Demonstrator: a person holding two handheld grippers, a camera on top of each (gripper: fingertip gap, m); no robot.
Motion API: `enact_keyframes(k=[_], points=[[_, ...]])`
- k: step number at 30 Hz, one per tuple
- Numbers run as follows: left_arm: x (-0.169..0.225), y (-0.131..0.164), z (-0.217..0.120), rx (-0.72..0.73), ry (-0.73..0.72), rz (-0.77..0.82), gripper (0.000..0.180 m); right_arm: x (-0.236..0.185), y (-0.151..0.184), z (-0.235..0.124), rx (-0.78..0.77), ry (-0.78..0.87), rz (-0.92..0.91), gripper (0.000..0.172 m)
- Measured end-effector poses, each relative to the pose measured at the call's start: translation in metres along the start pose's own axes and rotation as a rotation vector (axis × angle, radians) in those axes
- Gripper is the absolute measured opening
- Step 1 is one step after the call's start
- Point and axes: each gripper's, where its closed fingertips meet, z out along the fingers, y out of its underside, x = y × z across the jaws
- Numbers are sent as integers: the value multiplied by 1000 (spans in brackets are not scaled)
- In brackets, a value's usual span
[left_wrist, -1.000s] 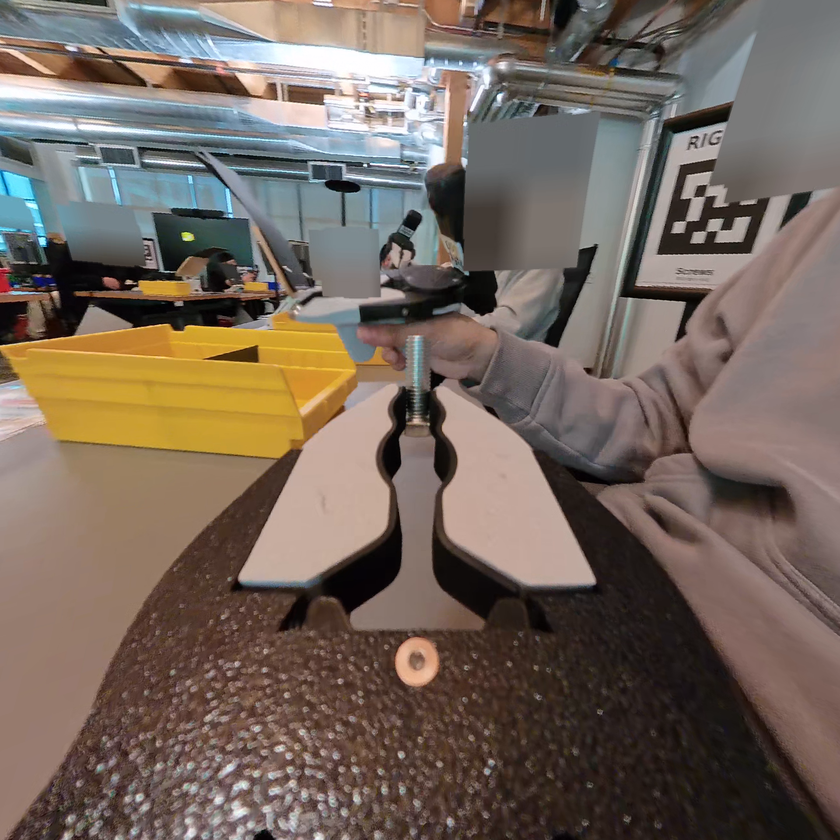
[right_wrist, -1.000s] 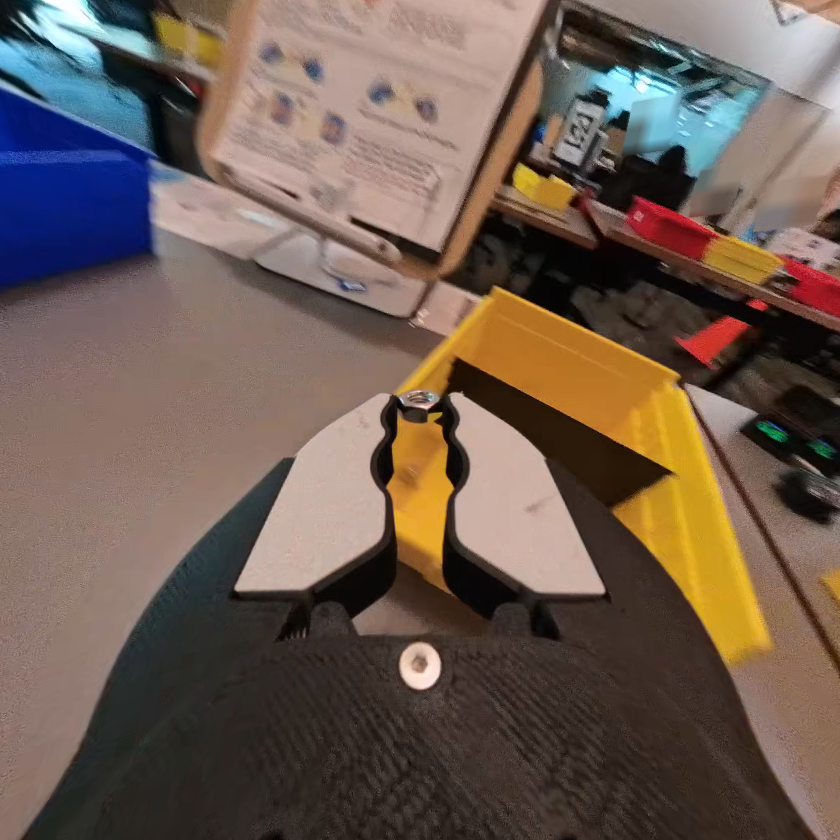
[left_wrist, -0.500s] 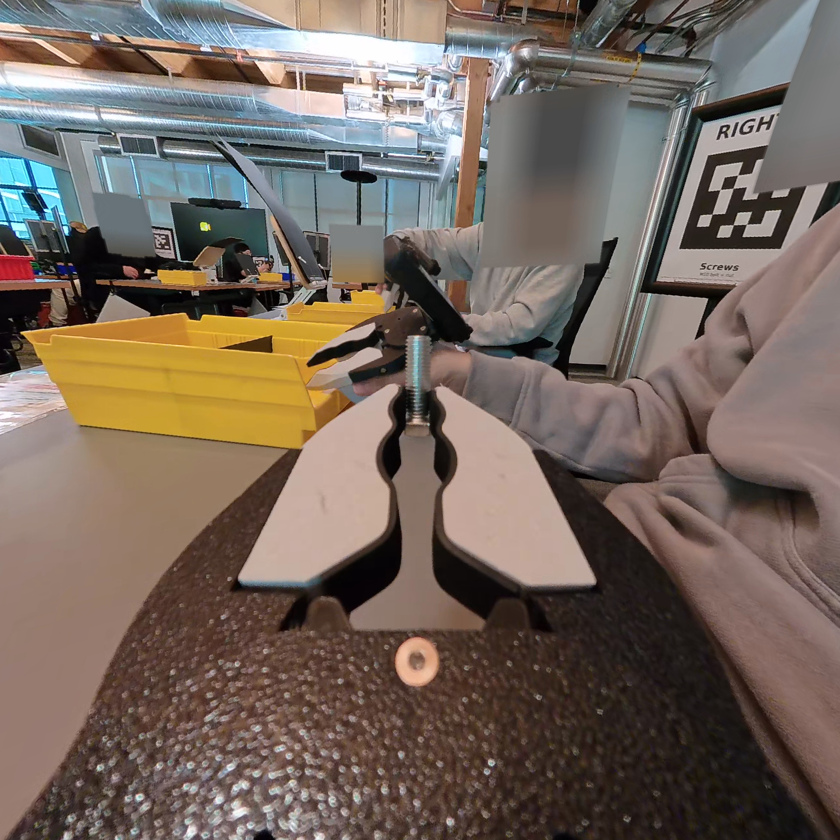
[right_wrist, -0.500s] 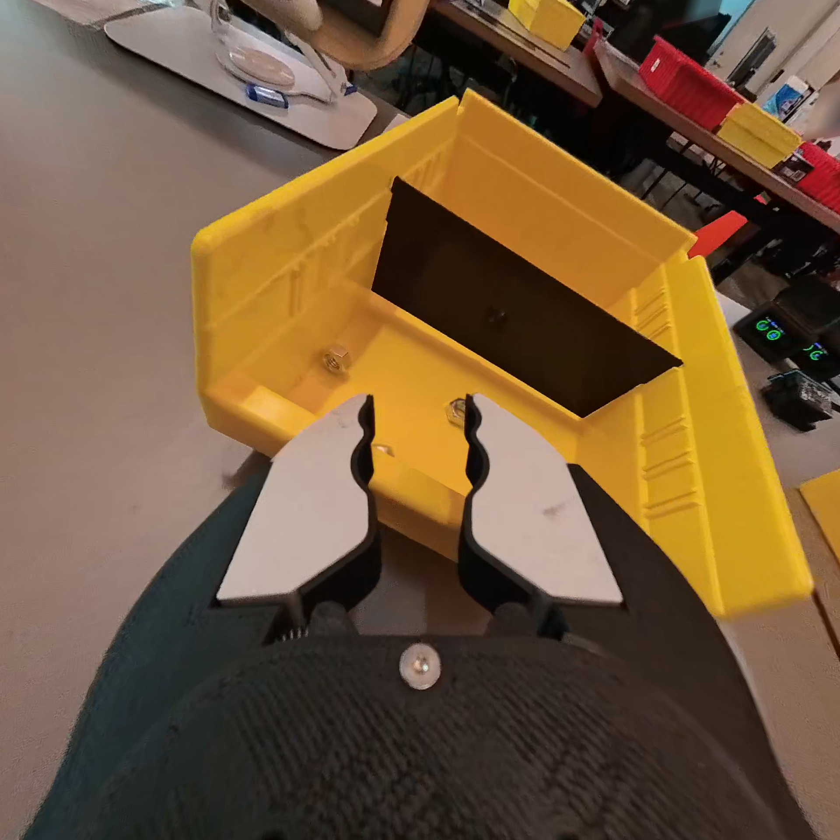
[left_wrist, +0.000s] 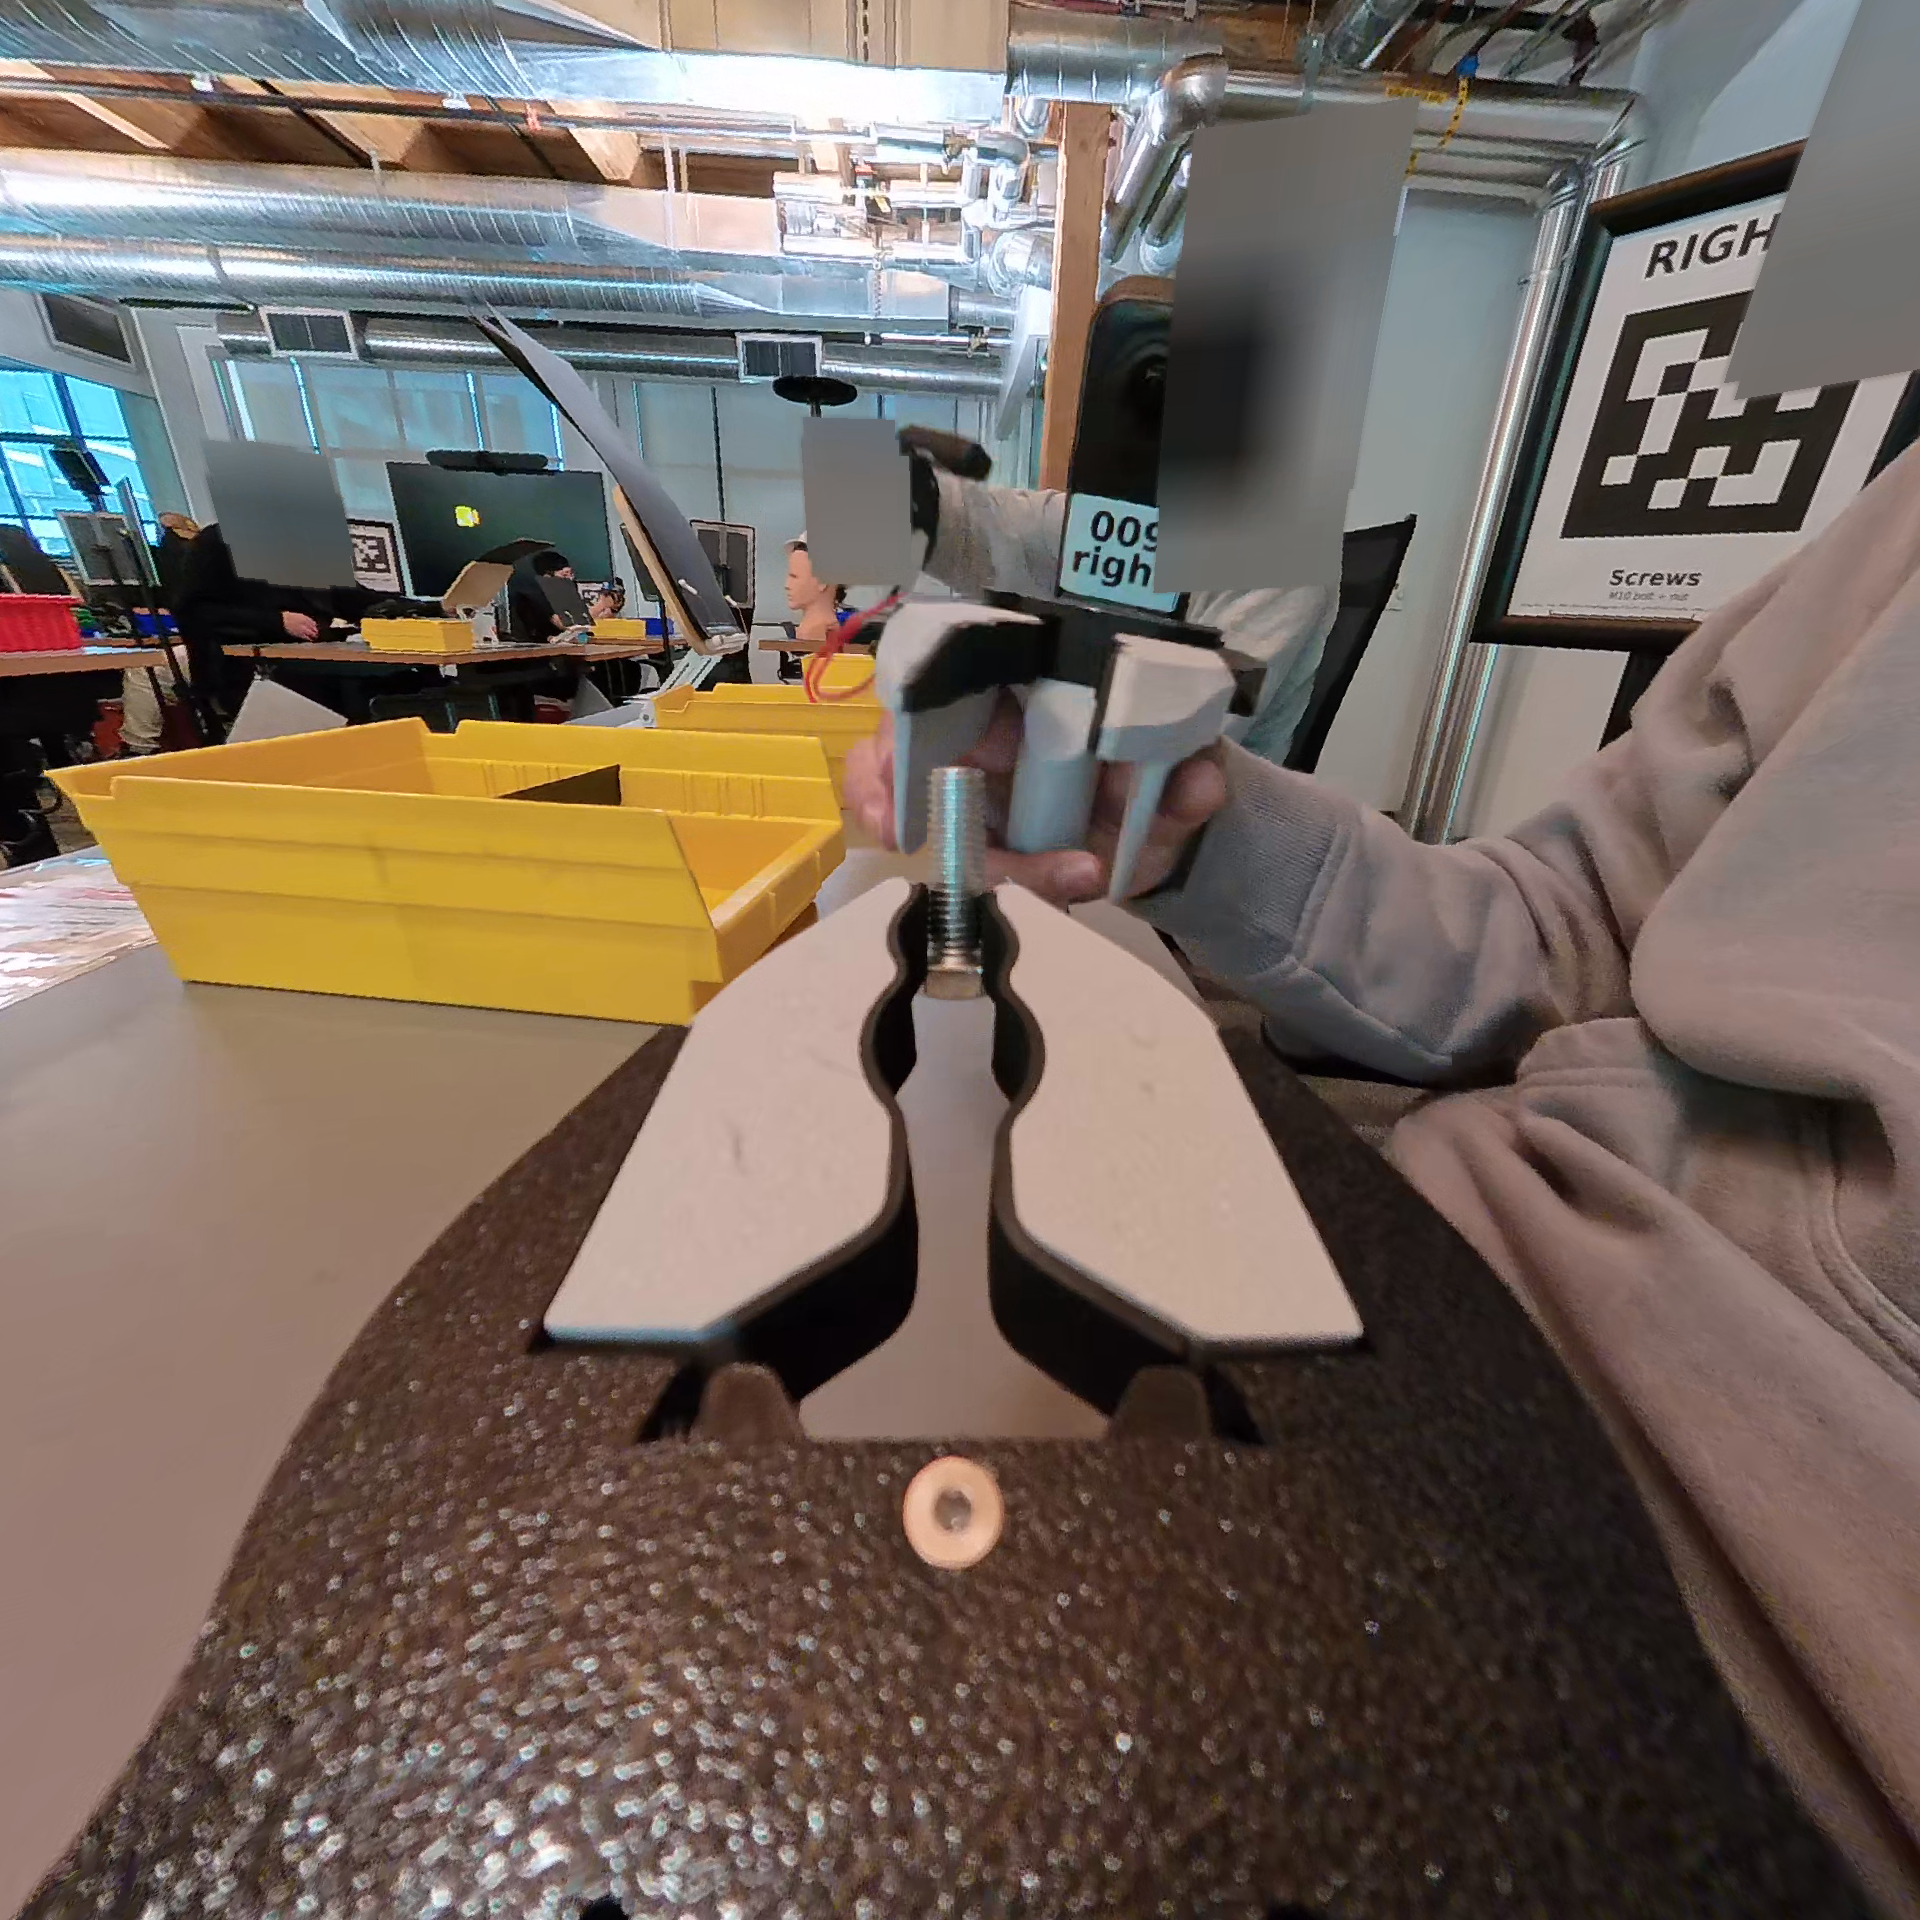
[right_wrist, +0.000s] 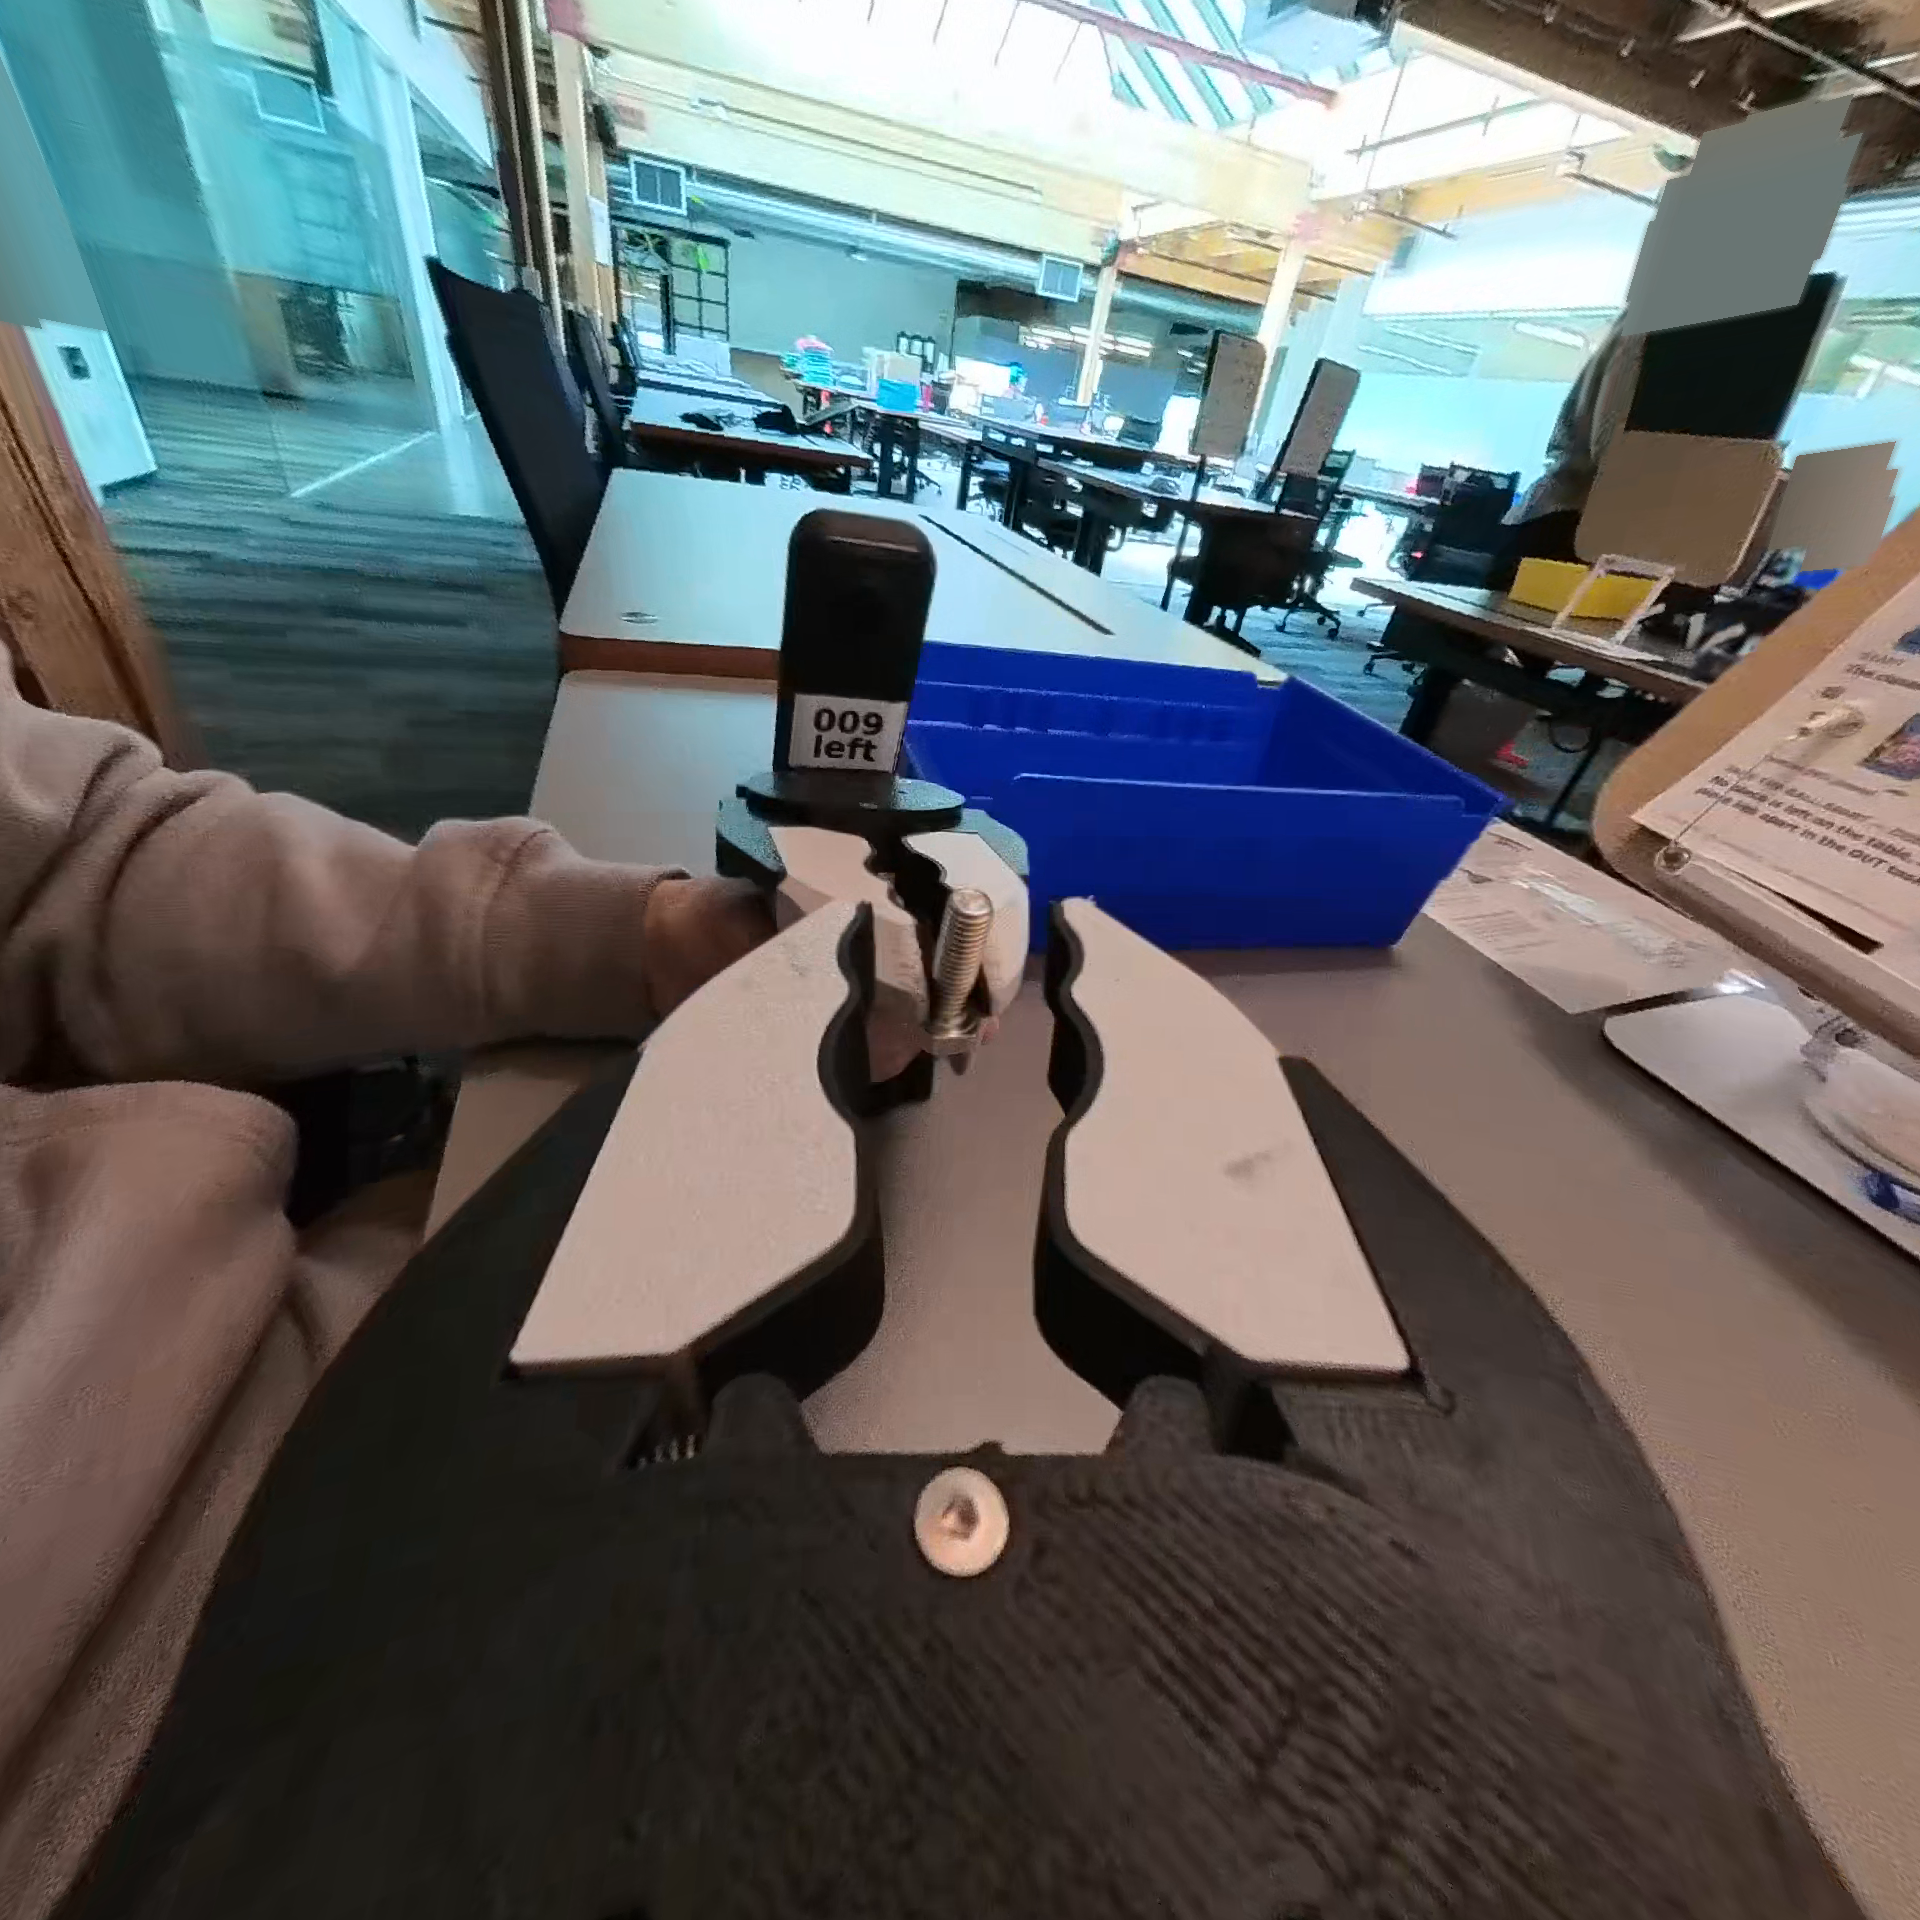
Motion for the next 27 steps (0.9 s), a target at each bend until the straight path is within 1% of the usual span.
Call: enact_keyframes(k=[2,4,6,11,14,15,16,17,18,20,21,23,25,27], points=[[2,-1,0,4,8,6,8,2,8,10,-31,38,-2,28],[2,-1,1,3,9,8,9,0,12,14,-27,24,8,16],[2,-1,0,1,8,10,8,-1,16,18,-32,19,31,9],[-1,1,-1,-9,-13,25,8,0,18,21,-24,16,21,9],[-9,-1,1,3,-89,43,10,8,19,21,-43,51,5,9],[-13,-1,1,5,-123,51,13,13,19,18,-51,82,-11,9],[-17,-1,-1,4,-159,55,25,23,17,14,-62,135,-27,9],[-21,-1,-3,0,-182,55,30,36,15,6,-84,205,-46,9],[-22,-2,-5,1,-191,54,30,53,13,-7,-125,291,-73,9],[-24,-4,-9,17,-204,51,30,97,15,-39,-272,479,-156,9],[-25,-5,-11,24,-211,52,28,122,18,-59,-375,565,-203,9],[-27,-4,-12,18,-222,51,28,174,28,-101,-643,723,-268,9],[-26,2,-9,-18,-211,43,33,223,32,-131,-827,803,-293,9],[-24,8,-5,-65,-200,61,40,270,44,-150,-966,806,-277,9]])
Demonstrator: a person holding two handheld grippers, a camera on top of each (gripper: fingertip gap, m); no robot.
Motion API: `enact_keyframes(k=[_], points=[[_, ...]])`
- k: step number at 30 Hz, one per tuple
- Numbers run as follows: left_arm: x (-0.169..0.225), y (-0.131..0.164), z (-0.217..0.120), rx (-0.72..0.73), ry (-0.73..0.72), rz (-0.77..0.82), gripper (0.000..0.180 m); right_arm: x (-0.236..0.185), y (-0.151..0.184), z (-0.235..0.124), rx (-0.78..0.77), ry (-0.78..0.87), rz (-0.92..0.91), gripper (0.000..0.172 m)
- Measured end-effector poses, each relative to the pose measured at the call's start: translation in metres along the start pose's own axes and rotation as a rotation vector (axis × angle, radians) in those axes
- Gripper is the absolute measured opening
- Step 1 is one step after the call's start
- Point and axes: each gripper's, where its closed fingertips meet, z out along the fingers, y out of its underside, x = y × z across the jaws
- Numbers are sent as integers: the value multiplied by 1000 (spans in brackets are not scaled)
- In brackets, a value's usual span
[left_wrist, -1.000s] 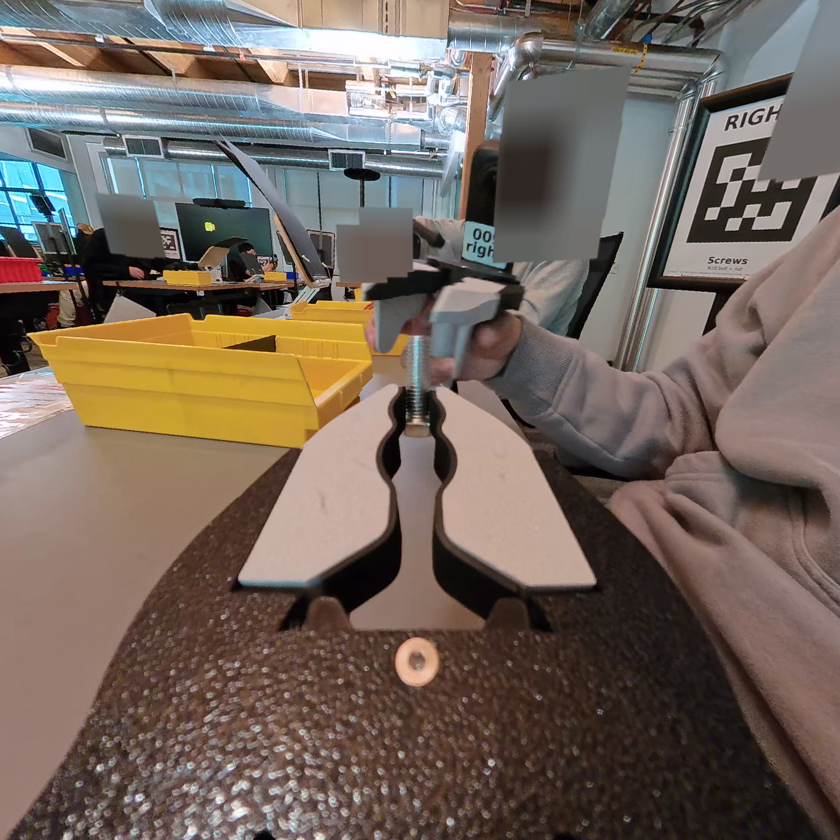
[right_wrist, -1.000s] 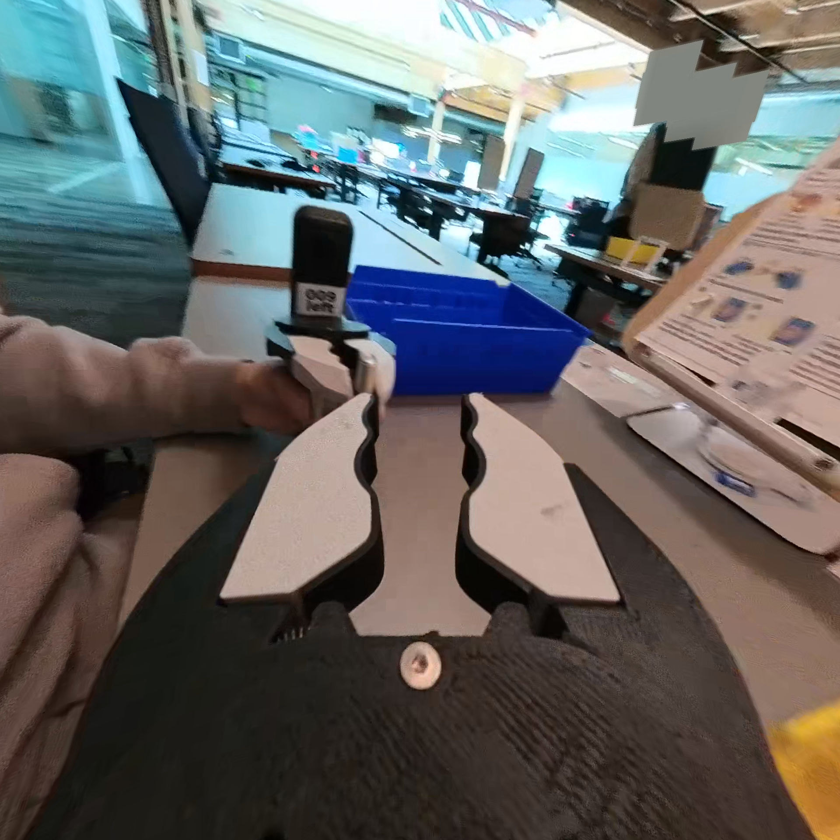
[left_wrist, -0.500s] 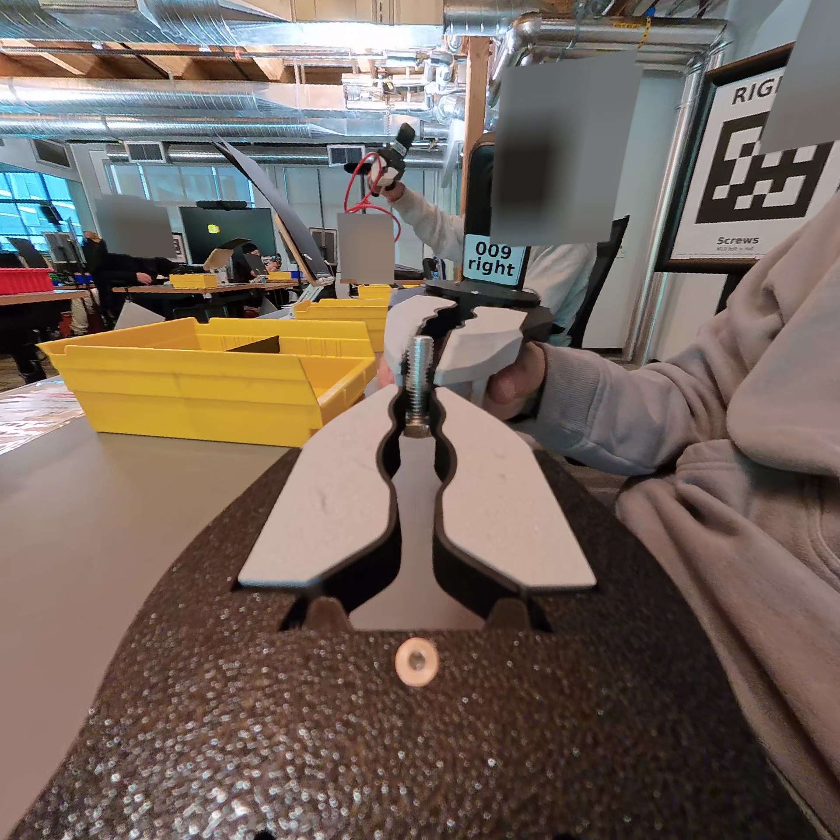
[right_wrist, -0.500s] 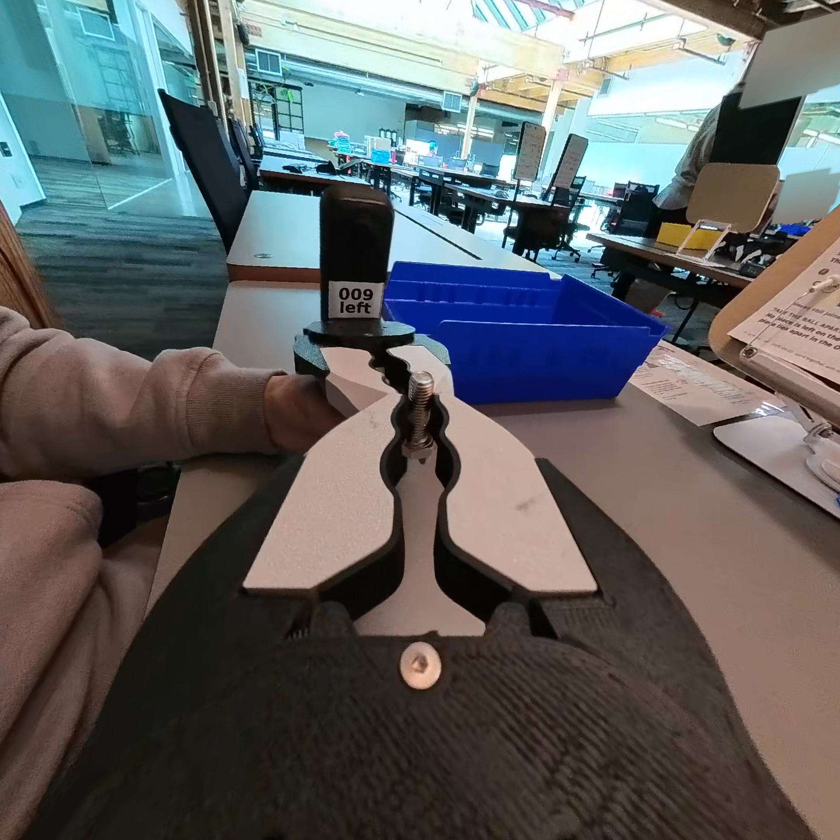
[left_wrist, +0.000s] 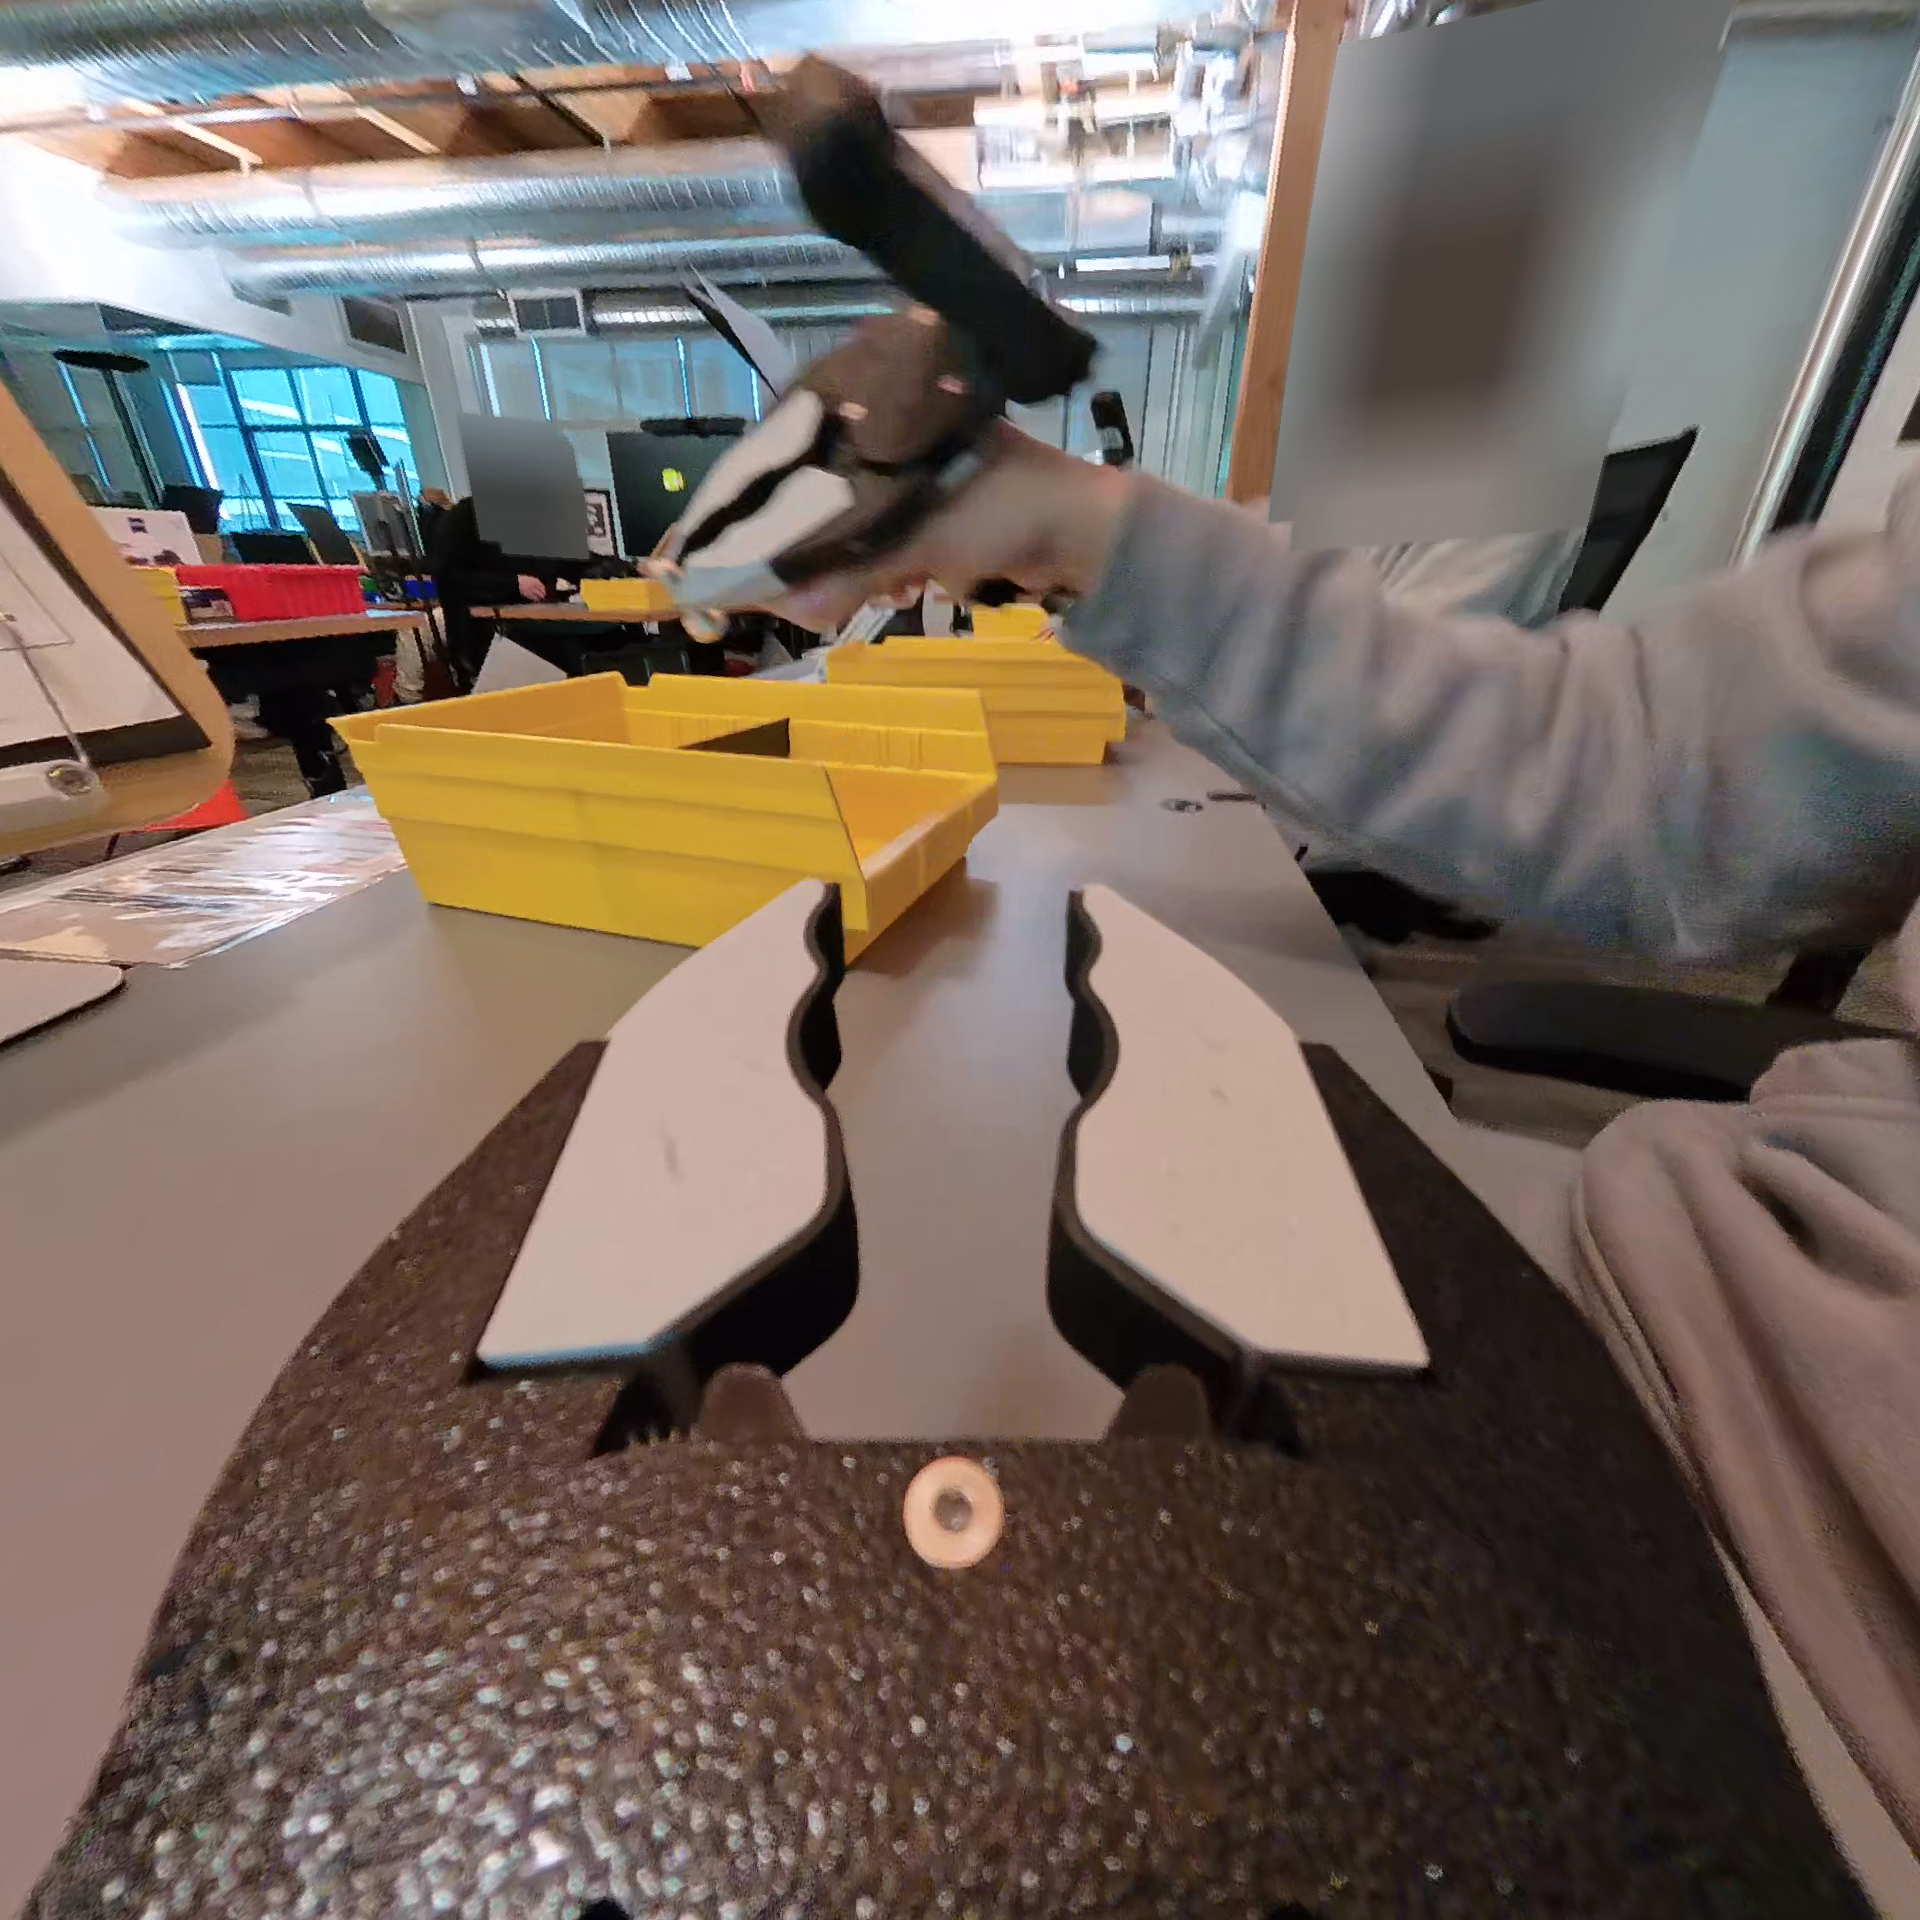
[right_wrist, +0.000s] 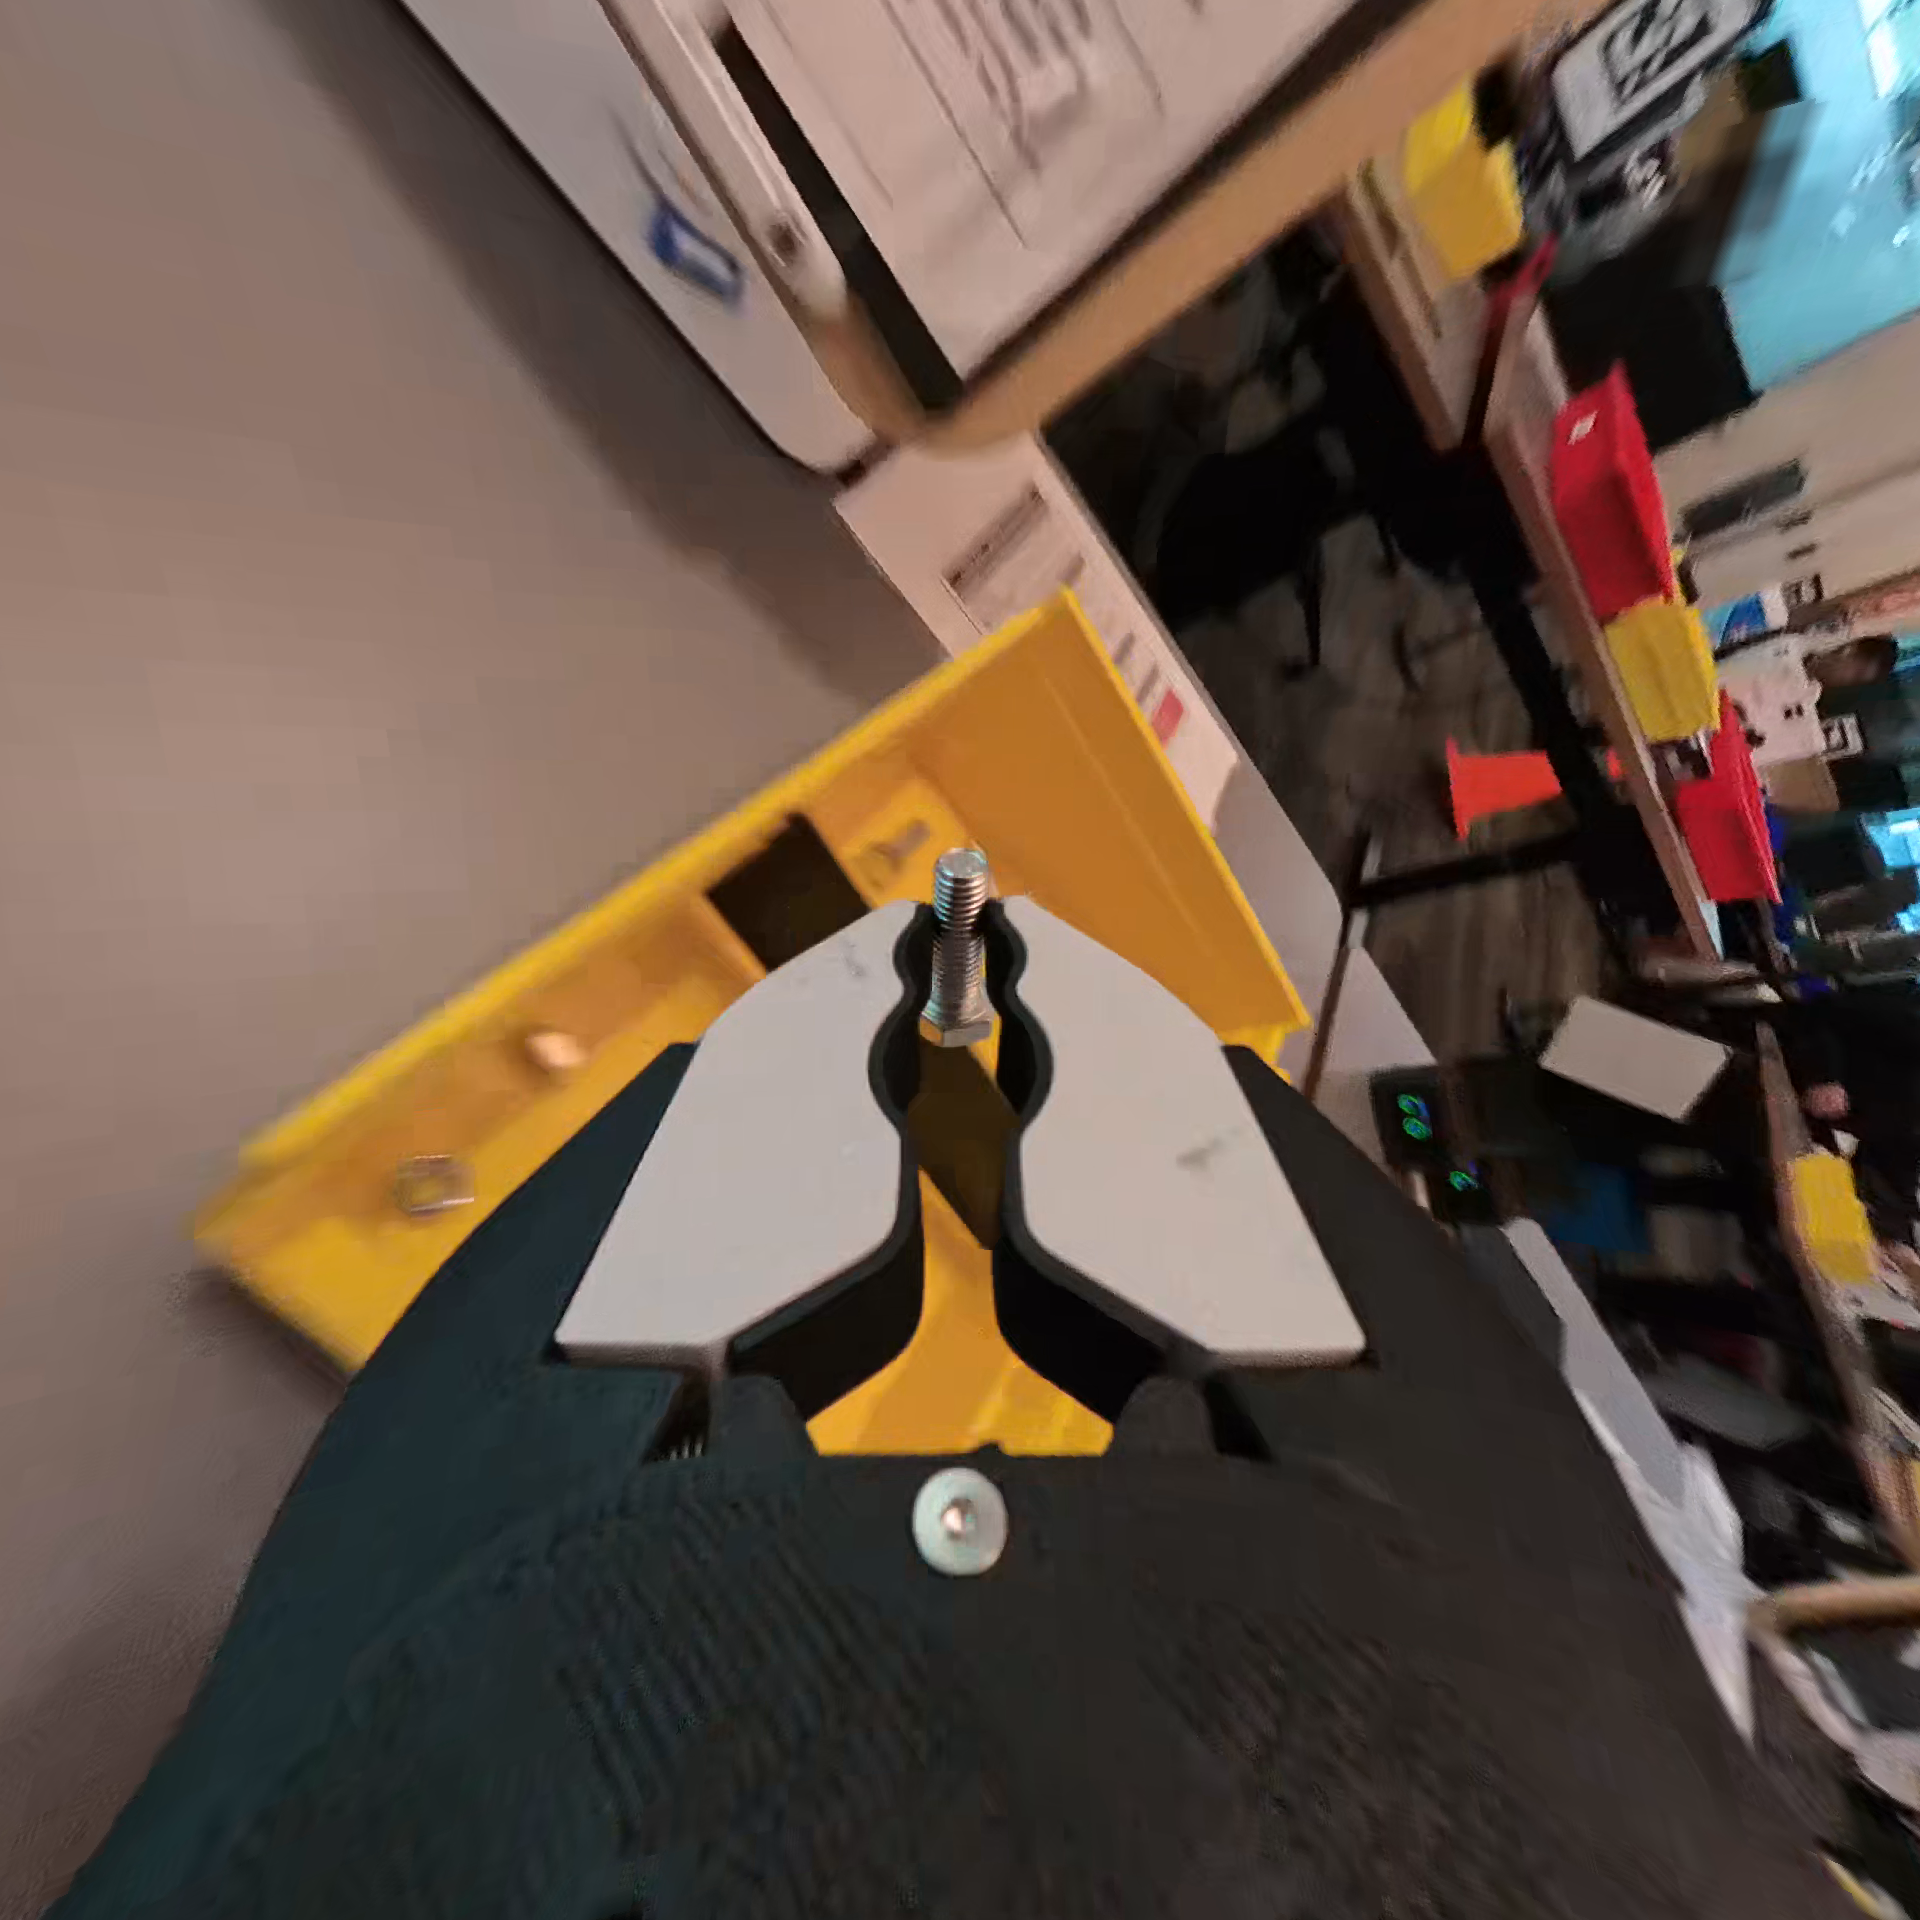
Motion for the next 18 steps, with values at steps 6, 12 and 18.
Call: enact_keyframes(k=[6,12,18], points=[[-7,2,1,-18,-92,55,61,61,65,85,-434,-21,-191,9],[-16,-1,-4,3,-131,26,66,54,98,130,-561,-131,-188,10],[-30,-2,-13,-16,-244,83,66,52,78,131,-394,-44,-83,30]])
